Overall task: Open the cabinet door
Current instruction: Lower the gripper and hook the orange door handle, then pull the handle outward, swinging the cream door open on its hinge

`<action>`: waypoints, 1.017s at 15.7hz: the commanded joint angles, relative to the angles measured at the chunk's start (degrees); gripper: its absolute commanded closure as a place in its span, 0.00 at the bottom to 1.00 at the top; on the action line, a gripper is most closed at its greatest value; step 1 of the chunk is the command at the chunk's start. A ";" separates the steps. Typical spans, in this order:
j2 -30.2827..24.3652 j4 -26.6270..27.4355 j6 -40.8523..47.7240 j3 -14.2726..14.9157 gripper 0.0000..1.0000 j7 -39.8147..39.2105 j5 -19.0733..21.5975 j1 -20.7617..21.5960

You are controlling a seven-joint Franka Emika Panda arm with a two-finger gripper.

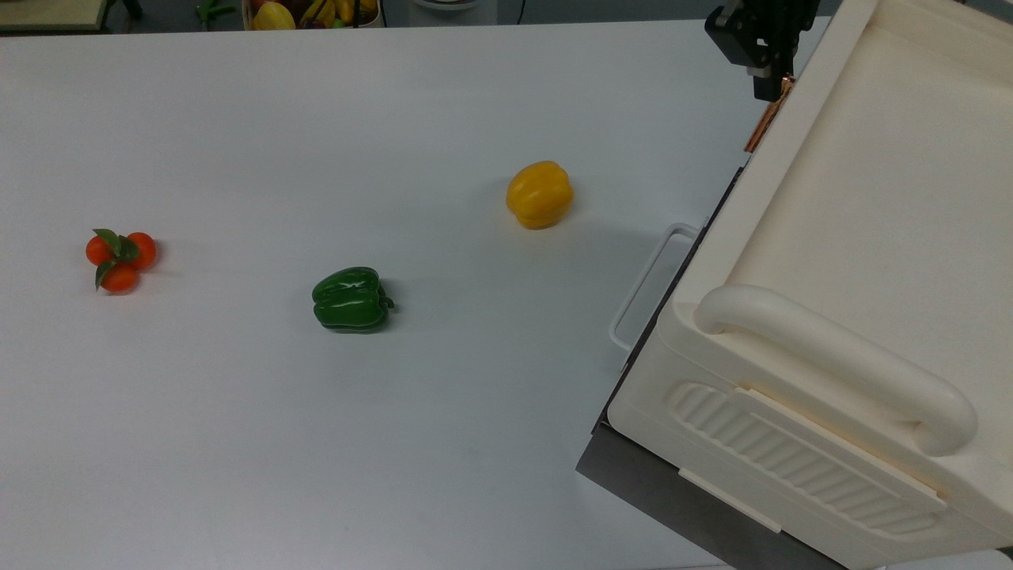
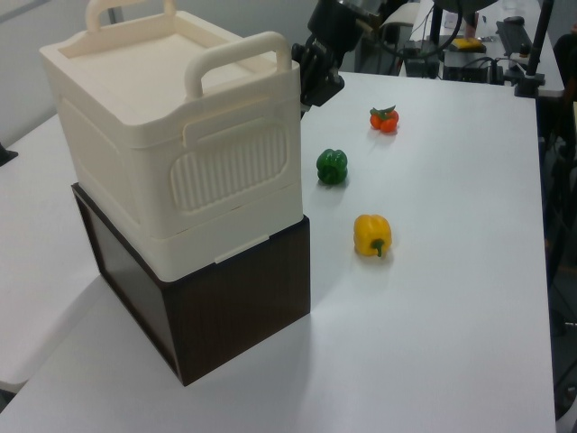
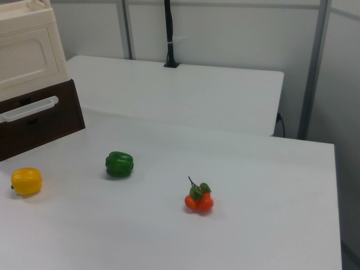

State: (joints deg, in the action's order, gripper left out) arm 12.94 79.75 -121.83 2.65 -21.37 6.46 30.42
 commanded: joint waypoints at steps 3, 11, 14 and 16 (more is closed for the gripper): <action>0.16 -0.04 -0.51 0.86 1.00 -0.60 0.13 -0.19; -2.92 -0.03 8.18 1.21 1.00 -0.52 0.48 -3.09; -3.88 0.14 11.43 1.21 1.00 -0.43 0.39 -3.88; -4.41 0.14 14.07 1.21 1.00 -0.43 0.39 -5.37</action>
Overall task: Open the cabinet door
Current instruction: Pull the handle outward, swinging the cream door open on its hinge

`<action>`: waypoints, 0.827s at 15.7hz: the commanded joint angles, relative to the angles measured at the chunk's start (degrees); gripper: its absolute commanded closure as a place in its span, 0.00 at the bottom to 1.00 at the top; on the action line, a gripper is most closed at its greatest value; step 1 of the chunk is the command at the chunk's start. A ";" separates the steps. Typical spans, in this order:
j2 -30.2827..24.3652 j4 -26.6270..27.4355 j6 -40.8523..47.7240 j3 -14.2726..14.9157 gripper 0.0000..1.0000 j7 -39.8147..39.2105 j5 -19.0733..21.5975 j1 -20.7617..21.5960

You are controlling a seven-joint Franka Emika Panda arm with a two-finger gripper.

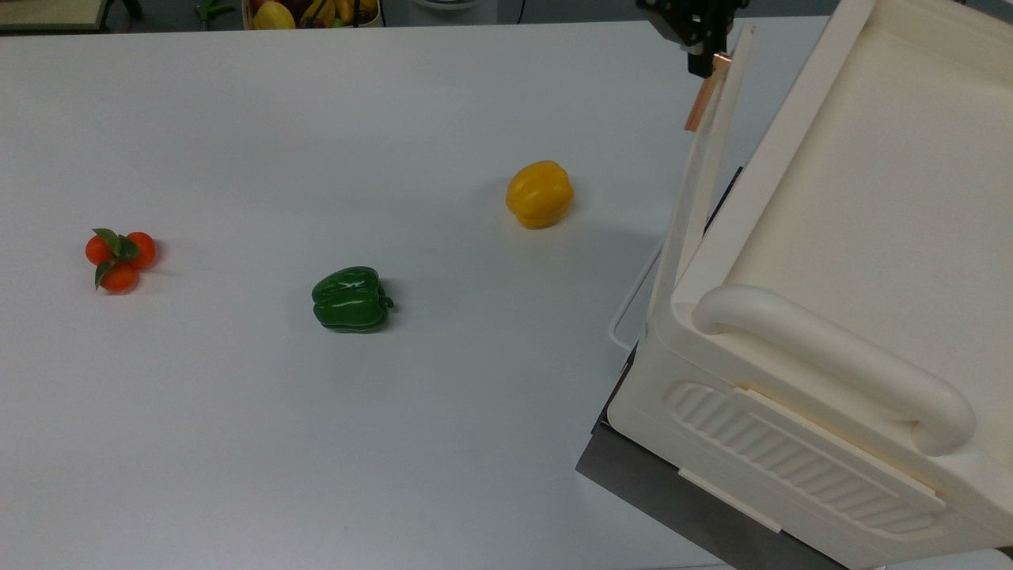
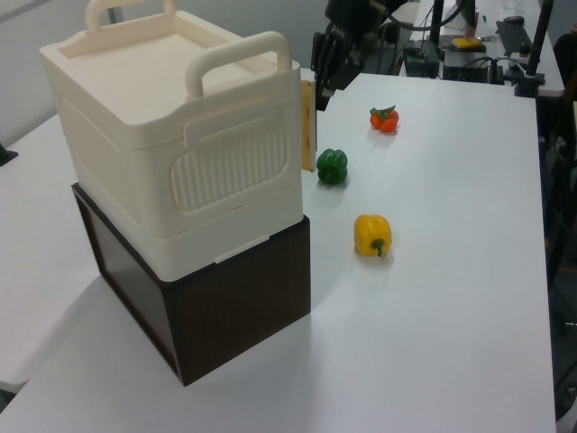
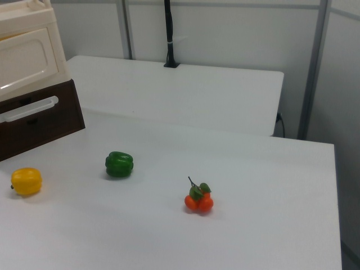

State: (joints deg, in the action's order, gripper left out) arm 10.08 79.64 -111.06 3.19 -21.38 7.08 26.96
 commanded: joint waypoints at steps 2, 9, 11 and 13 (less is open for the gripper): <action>-2.87 1.30 3.83 0.76 1.00 -0.50 -0.23 -2.87; -4.54 1.48 4.71 0.76 1.00 -0.50 -0.23 -8.58; -4.54 1.48 4.62 0.76 1.00 -0.85 -0.23 -10.60; -4.19 1.39 3.75 0.76 1.00 -1.12 -0.31 -12.36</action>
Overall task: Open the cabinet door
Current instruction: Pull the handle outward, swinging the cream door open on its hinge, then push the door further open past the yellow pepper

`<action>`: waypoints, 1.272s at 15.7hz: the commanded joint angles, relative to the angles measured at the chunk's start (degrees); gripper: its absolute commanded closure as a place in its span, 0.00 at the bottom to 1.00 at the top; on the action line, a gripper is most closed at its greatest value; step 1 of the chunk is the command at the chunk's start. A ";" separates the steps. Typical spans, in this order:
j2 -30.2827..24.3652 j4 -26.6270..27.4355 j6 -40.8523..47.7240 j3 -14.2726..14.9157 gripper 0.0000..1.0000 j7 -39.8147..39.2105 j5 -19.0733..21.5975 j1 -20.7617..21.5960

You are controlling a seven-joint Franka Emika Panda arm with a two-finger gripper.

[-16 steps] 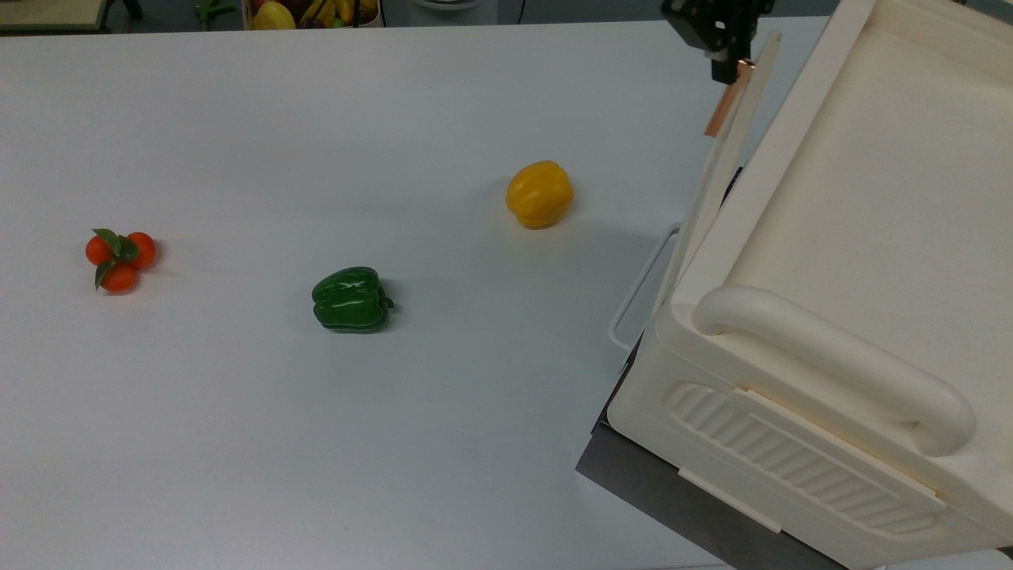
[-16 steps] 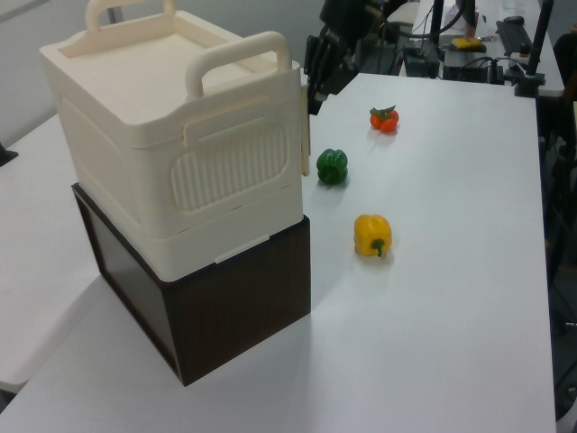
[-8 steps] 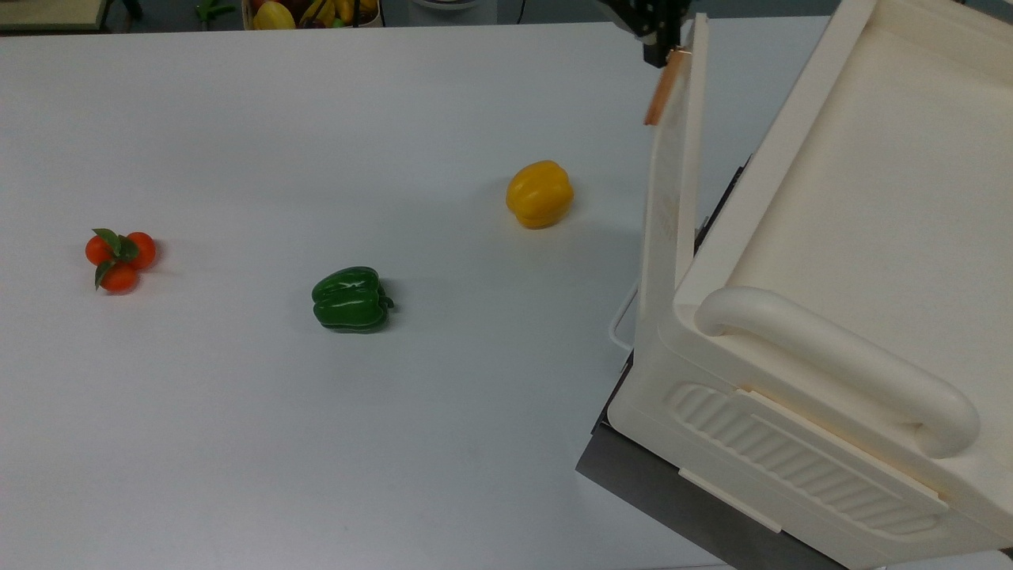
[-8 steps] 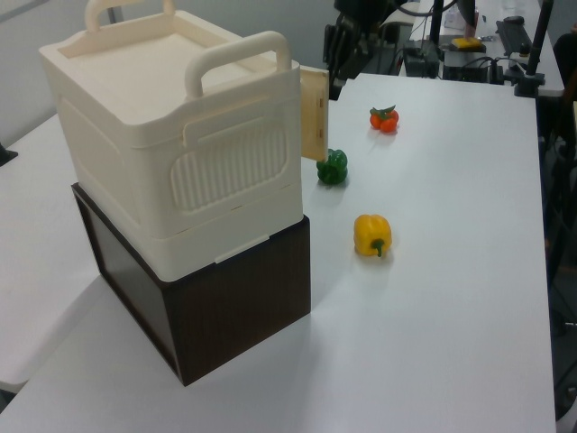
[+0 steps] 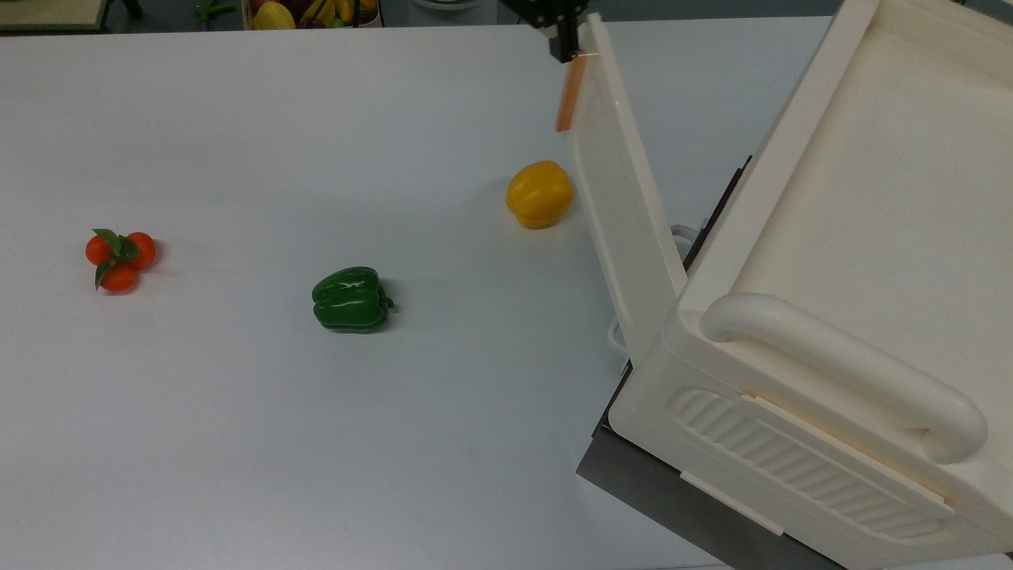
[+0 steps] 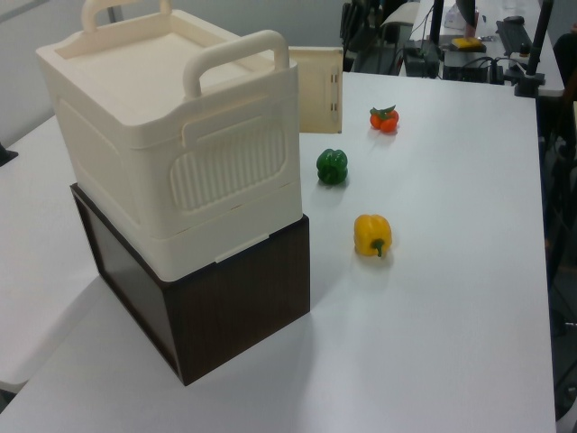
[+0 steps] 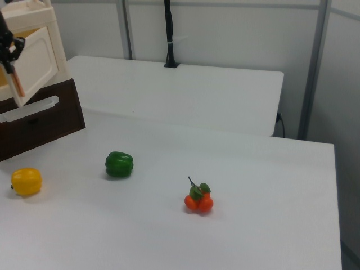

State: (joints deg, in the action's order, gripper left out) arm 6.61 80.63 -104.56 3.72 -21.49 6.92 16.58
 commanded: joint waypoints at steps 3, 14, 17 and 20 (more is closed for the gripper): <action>-0.37 0.23 -5.03 0.24 1.00 -1.36 -0.24 -5.06; -0.19 0.31 -7.86 0.32 0.99 -1.80 -0.15 -12.54; -0.72 0.05 -1.01 0.15 0.99 -1.97 -0.15 -12.28; -1.07 0.05 2.60 -0.55 0.99 -1.27 0.38 -11.40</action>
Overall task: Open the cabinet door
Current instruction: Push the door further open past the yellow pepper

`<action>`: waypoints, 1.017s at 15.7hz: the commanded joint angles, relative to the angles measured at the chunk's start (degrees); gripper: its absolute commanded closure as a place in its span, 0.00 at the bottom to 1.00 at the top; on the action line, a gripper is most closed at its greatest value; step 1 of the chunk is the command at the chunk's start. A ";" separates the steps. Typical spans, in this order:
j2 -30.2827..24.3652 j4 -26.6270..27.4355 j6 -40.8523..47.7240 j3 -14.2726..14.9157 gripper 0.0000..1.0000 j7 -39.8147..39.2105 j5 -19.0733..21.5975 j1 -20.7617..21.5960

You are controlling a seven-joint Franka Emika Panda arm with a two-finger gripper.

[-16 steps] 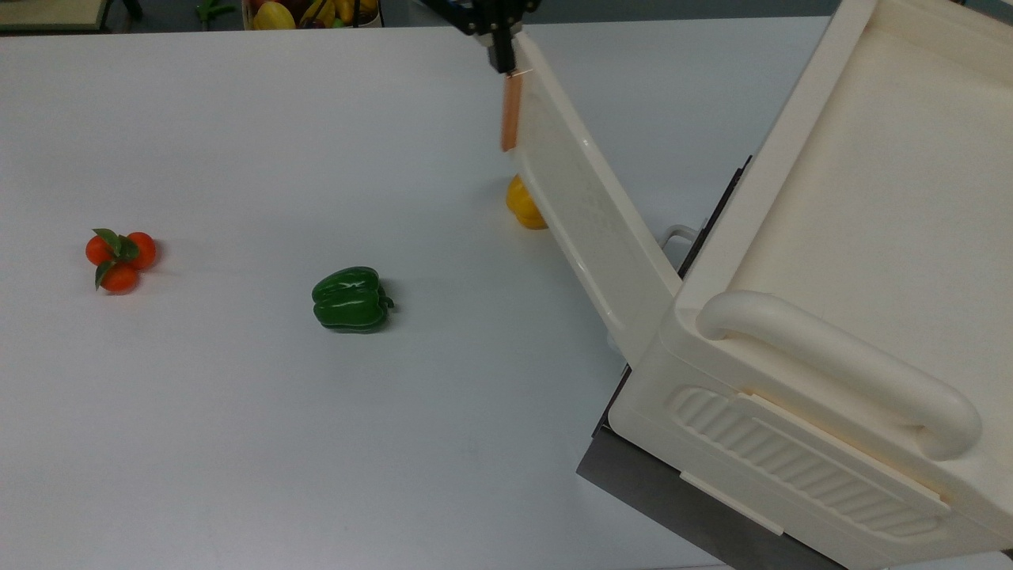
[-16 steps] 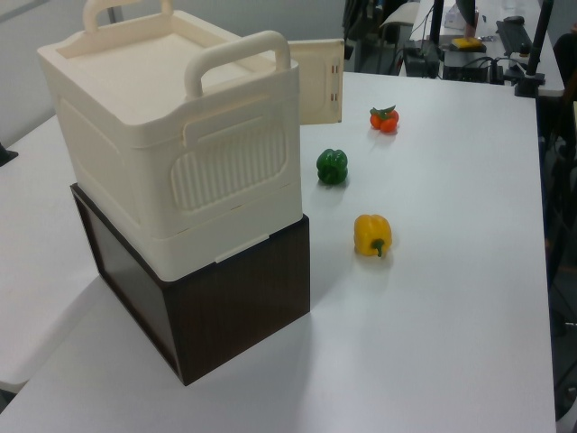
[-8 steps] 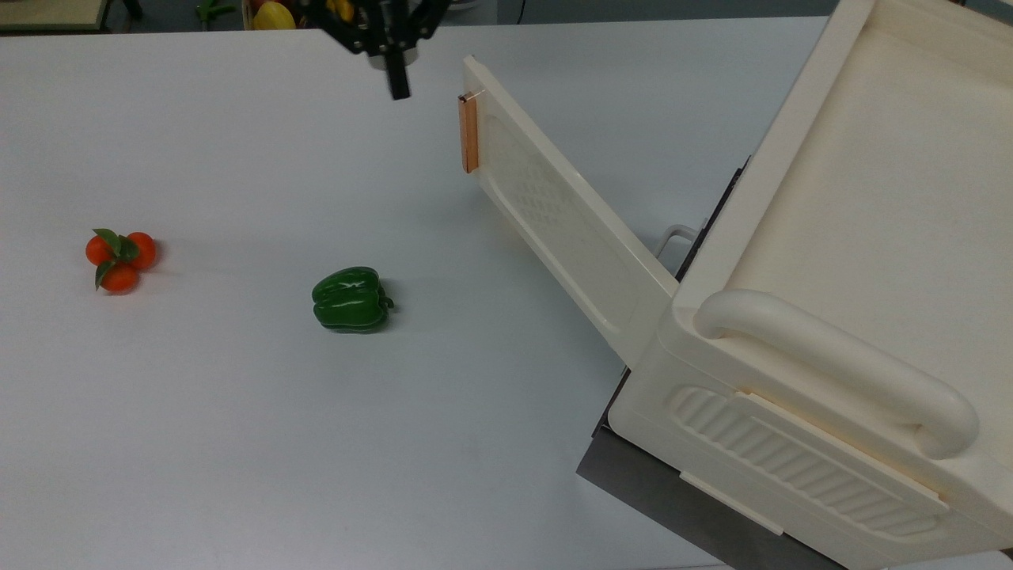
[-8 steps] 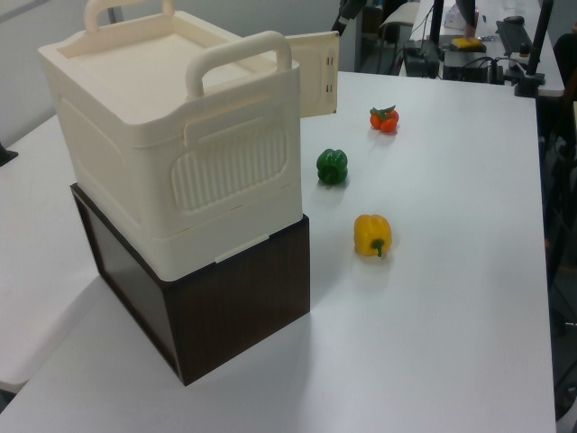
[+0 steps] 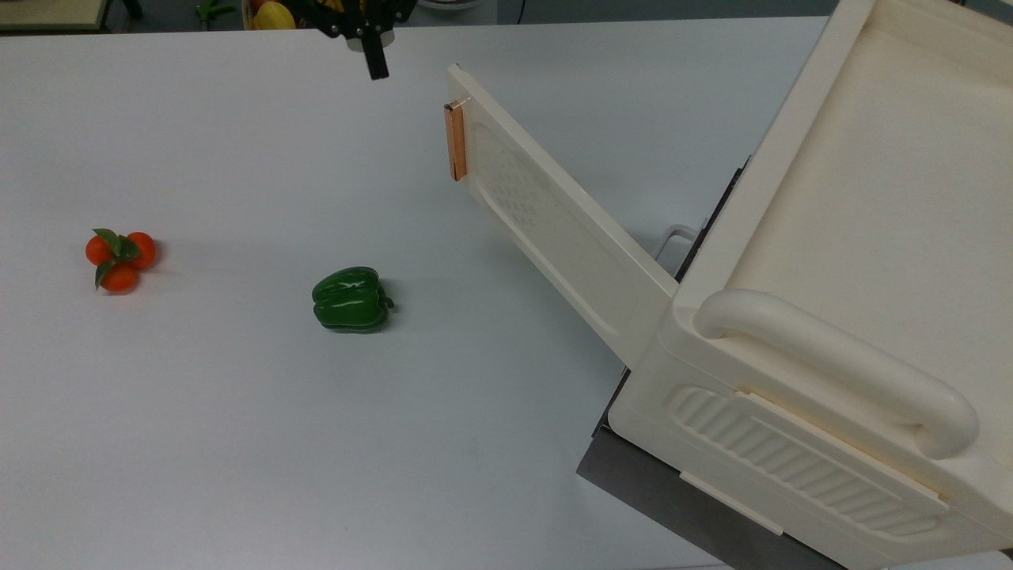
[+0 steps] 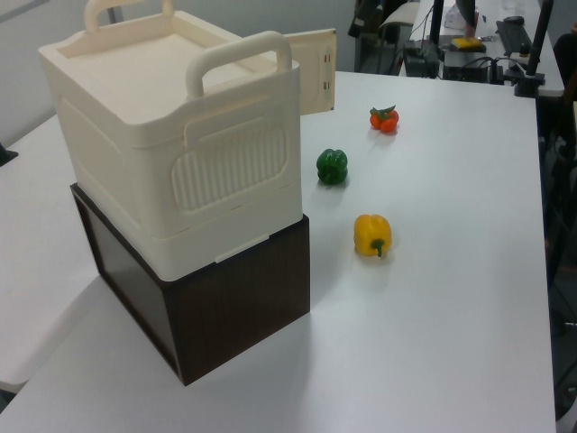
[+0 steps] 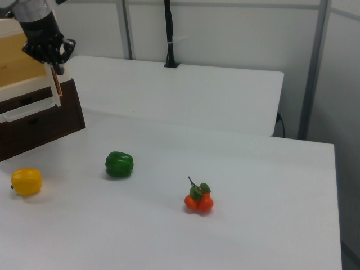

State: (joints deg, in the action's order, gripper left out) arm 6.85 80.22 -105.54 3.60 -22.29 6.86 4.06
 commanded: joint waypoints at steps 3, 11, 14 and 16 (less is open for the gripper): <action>-1.14 0.47 4.38 -0.44 0.99 1.11 1.84 3.40; 1.93 0.55 -4.13 -0.35 0.99 2.78 3.16 5.96; 3.25 0.55 -8.09 0.09 1.00 2.70 2.99 5.69; 3.26 0.55 -8.45 0.27 1.00 2.43 2.90 4.82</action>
State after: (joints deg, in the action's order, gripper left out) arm 9.48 80.39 -111.54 3.48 -19.89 8.94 9.38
